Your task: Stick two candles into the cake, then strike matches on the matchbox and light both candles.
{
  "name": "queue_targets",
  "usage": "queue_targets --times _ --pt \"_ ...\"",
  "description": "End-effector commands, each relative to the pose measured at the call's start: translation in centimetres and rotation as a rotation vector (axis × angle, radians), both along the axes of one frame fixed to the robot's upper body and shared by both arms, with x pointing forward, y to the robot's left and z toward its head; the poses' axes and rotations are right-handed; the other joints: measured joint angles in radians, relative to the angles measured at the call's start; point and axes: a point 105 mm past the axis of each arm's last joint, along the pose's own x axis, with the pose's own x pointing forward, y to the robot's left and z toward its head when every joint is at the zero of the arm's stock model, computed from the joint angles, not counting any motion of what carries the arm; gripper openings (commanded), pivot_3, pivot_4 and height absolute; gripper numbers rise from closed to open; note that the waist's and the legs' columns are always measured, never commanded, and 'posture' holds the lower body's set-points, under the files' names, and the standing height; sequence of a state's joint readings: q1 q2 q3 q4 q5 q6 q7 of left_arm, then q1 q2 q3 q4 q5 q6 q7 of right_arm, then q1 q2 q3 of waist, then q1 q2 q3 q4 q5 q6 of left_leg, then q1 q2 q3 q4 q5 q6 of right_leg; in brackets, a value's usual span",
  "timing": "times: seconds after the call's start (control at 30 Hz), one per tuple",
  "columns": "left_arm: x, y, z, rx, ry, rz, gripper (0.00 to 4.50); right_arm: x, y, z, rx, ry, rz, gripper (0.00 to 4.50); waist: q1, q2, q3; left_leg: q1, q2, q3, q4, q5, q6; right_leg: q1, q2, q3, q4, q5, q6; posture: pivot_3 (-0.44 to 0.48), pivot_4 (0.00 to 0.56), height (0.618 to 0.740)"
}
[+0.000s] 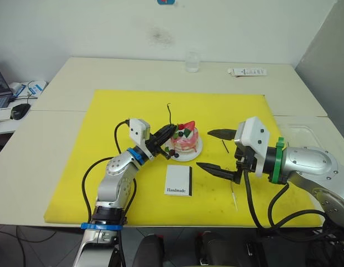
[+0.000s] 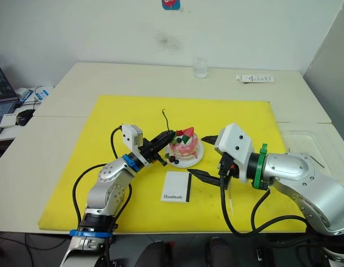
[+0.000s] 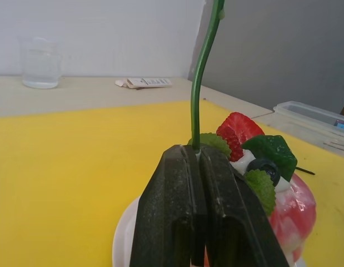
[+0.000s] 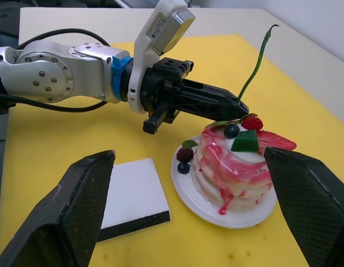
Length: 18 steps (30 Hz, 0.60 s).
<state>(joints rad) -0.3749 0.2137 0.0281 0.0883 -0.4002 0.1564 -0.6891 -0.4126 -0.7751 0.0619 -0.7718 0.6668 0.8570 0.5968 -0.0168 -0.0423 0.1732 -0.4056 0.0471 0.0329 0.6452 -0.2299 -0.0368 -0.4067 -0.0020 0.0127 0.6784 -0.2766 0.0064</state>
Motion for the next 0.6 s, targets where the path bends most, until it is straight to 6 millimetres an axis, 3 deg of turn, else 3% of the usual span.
queue_targets --times 0.03,0.17,0.4,0.6 --pt "-0.4 -0.2 0.7 -0.026 -0.007 -0.028 1.25 -0.4 0.3 0.7 0.013 -0.047 0.017 4.50 0.000 0.000 0.000 0.000 0.000 0.000 0.000 0.000 0.000 0.000 0.000 0.000 0.000 0.000 0.000 0.000 0.150 0.740" --pt "-0.7 0.2 1.7 -0.034 -0.023 -0.032 2.27 -0.4 0.3 0.7 0.016 -0.048 0.016 4.50 0.000 0.000 0.000 0.000 0.000 0.000 0.000 0.000 0.000 0.000 0.000 0.000 0.000 0.000 0.000 0.000 0.150 0.740" --pt "-1.3 2.0 3.1 -0.029 -0.048 0.010 4.48 -0.3 0.3 0.8 0.032 -0.053 0.012 4.50 -0.001 0.000 0.000 0.000 0.000 0.000 0.000 0.000 0.000 0.000 0.000 0.000 0.000 0.000 0.000 0.000 0.150 0.740" --pt "-1.7 3.4 4.1 0.010 -0.068 0.030 4.48 0.1 0.5 1.2 0.065 -0.077 -0.009 4.50 -0.001 0.000 0.000 0.000 0.000 0.000 0.000 0.000 0.000 0.000 0.000 0.000 0.000 0.000 0.000 0.000 0.150 0.740"
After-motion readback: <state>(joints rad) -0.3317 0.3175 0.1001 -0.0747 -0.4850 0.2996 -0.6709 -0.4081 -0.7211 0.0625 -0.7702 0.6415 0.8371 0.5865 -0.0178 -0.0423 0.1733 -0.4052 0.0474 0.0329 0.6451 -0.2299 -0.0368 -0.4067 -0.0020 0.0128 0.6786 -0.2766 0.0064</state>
